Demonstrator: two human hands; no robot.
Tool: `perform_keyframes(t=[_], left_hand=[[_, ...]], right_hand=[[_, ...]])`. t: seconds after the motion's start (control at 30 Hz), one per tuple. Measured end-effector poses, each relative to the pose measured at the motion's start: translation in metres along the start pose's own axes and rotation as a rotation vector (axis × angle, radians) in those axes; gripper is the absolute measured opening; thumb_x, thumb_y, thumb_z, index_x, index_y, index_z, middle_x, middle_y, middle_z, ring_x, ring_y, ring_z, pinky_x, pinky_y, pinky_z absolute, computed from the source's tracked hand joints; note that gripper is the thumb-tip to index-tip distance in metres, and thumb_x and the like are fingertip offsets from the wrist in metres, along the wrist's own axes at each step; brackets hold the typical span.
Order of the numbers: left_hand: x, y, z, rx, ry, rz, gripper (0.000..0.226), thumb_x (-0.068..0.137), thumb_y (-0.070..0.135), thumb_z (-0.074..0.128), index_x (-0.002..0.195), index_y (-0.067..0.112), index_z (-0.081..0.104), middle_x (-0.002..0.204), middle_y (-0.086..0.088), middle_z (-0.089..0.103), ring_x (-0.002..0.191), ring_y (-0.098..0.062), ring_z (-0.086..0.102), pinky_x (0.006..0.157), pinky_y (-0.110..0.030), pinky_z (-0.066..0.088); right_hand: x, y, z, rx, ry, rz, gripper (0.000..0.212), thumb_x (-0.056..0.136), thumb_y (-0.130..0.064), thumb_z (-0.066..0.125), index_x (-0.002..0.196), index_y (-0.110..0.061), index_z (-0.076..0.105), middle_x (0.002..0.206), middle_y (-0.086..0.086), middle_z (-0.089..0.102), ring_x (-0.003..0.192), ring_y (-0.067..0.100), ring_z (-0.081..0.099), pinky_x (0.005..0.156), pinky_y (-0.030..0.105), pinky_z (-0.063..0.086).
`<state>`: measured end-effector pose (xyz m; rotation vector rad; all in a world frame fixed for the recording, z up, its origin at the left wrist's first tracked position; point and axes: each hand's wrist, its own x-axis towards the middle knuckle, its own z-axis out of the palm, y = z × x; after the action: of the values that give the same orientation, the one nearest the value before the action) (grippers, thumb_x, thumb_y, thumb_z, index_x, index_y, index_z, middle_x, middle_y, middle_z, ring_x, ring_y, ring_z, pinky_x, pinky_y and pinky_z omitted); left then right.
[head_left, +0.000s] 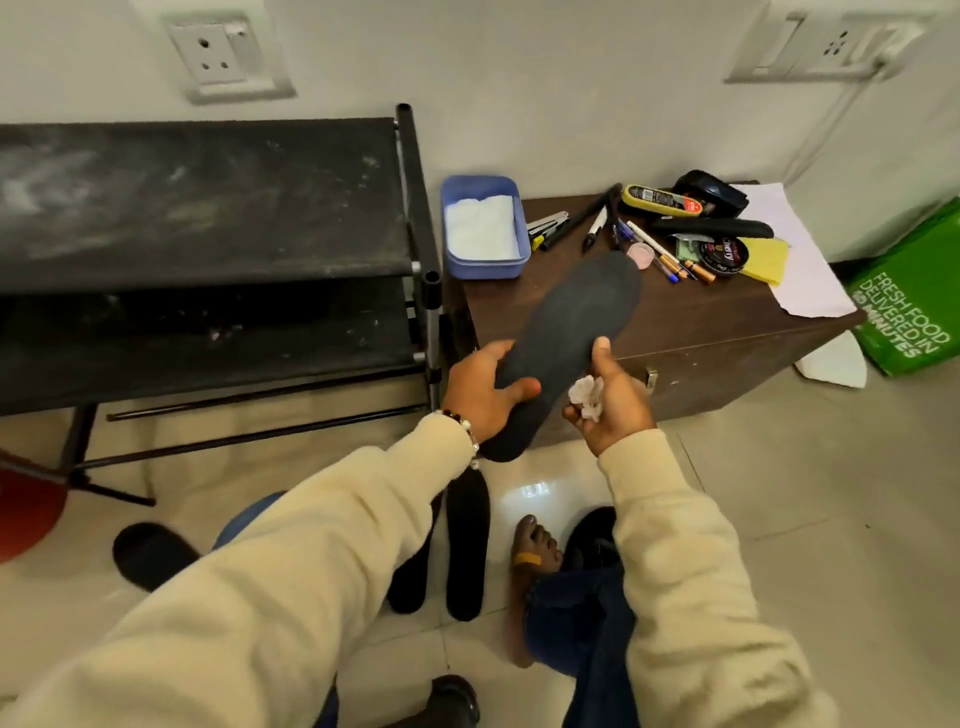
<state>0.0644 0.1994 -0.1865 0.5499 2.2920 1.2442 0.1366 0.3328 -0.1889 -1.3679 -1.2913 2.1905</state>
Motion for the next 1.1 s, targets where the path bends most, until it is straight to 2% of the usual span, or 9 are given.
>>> perform_keyframes(t=[0.2,0.33,0.4,0.53,0.63,0.73,0.83,0.97,1.1], left_hand=[[-0.066,0.002,-0.069,-0.313,0.208,-0.05,0.024,0.094,0.011,0.059,0.116,0.006,0.067,0.109,-0.006,0.069,0.104,-0.018,0.063,0.099,-0.034,0.047],[-0.116,-0.023,-0.125,-0.544,0.354,-0.127,0.014,0.093,0.02,0.06,0.098,0.016,0.073,0.102,-0.005,0.071,0.104,-0.022,0.064,0.097,-0.043,0.049],[-0.136,-0.039,-0.151,-0.583,0.406,-0.145,0.016,0.094,0.022,0.059,0.104,0.016,0.07,0.103,-0.004,0.071,0.103,-0.023,0.065,0.09,-0.044,0.054],[-0.171,-0.074,-0.209,-0.59,0.542,-0.162,0.014,0.096,0.015,0.055,0.099,0.023,0.066,0.096,0.005,0.07,0.093,-0.013,0.066,0.071,-0.029,0.055],[-0.186,-0.114,-0.245,-0.686,0.669,-0.222,0.015,0.095,0.013,0.058,0.105,0.017,0.068,0.097,0.001,0.072,0.094,-0.017,0.068,0.073,-0.032,0.056],[-0.2,-0.169,-0.271,-0.868,0.825,-0.312,0.018,0.093,0.01,0.059,0.11,0.009,0.065,0.091,0.001,0.072,0.085,-0.016,0.068,0.066,-0.031,0.054],[-0.217,-0.236,-0.281,-1.017,1.0,-0.431,0.01,0.094,0.008,0.056,0.098,0.01,0.065,0.082,0.003,0.07,0.074,-0.014,0.065,0.064,-0.029,0.053],[-0.233,-0.332,-0.265,-1.058,1.167,-0.649,0.013,0.097,0.009,0.053,0.098,0.009,0.065,0.091,-0.007,0.065,0.084,-0.023,0.057,0.074,-0.035,0.051],[-0.232,-0.425,-0.235,-1.03,1.21,-0.891,0.02,0.098,0.003,0.049,0.113,0.002,0.062,0.104,-0.014,0.064,0.093,-0.026,0.057,0.076,-0.035,0.052]], right_hand=[[-0.072,0.012,0.043,-0.067,-0.31,-0.296,0.018,0.093,-0.025,0.058,0.078,-0.016,0.062,0.06,-0.002,0.056,0.052,0.01,0.049,0.045,0.022,0.036],[-0.118,0.021,0.092,-0.347,-0.547,-0.398,0.021,0.094,-0.023,0.057,0.075,-0.015,0.058,0.058,-0.007,0.052,0.055,0.007,0.047,0.048,0.022,0.037],[-0.136,0.027,0.123,-0.502,-0.664,-0.462,0.029,0.094,-0.022,0.057,0.066,-0.019,0.055,0.052,-0.014,0.05,0.053,0.005,0.046,0.05,0.022,0.037],[-0.163,0.048,0.193,-0.734,-0.859,-0.49,0.019,0.094,-0.026,0.057,0.078,-0.018,0.064,0.063,-0.013,0.059,0.057,0.0,0.054,0.056,0.02,0.041],[-0.17,0.075,0.242,-0.863,-0.995,-0.499,0.015,0.092,-0.025,0.059,0.093,-0.013,0.068,0.081,-0.007,0.067,0.073,0.007,0.063,0.068,0.026,0.049],[-0.167,0.117,0.289,-0.98,-1.143,-0.431,0.022,0.09,-0.022,0.063,0.109,-0.013,0.068,0.101,0.001,0.071,0.093,0.017,0.067,0.082,0.034,0.054],[-0.159,0.175,0.33,-1.072,-1.276,-0.284,0.027,0.089,-0.021,0.065,0.116,-0.016,0.066,0.099,0.001,0.071,0.083,0.012,0.066,0.065,0.027,0.054],[-0.136,0.264,0.362,-1.208,-1.401,-0.058,0.033,0.09,-0.018,0.064,0.123,-0.016,0.059,0.095,0.004,0.068,0.074,0.01,0.064,0.053,0.021,0.045],[-0.098,0.368,0.373,-1.338,-1.458,0.173,0.045,0.09,-0.009,0.061,0.134,-0.008,0.049,0.112,0.01,0.063,0.085,0.018,0.064,0.077,0.032,0.057]])
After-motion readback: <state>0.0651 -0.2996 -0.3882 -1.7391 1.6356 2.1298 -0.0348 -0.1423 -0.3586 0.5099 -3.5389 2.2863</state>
